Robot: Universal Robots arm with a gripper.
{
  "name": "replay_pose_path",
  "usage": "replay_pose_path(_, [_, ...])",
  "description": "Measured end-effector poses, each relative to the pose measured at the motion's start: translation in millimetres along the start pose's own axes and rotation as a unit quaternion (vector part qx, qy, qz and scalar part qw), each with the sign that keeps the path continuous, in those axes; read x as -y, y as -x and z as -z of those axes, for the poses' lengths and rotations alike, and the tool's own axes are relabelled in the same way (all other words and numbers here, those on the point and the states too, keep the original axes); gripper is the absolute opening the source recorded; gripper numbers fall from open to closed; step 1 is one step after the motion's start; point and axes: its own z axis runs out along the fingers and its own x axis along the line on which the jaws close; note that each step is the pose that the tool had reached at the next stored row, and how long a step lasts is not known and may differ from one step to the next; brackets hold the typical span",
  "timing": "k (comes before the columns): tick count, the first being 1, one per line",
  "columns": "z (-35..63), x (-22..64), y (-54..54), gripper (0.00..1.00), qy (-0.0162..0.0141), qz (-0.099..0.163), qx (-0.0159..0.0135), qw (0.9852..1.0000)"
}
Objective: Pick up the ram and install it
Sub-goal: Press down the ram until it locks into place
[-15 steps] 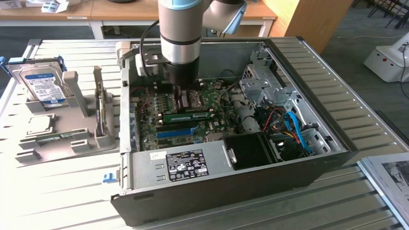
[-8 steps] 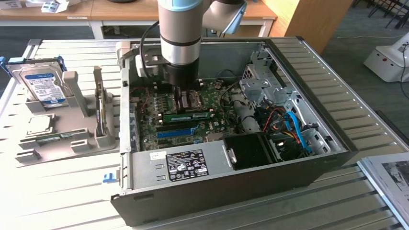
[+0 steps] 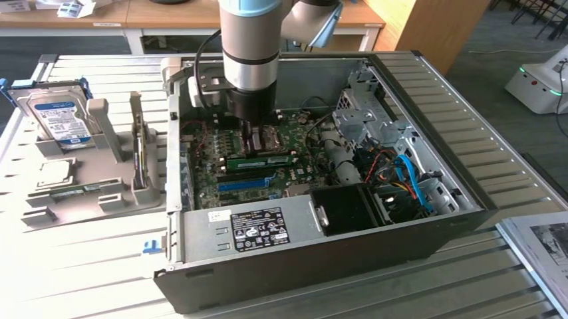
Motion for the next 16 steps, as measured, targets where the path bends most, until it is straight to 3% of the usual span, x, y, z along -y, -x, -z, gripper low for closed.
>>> replay_pose_path(16, [-3.5, -0.1, -0.1, 0.1, 0.0, 0.0, 0.0, 1.0])
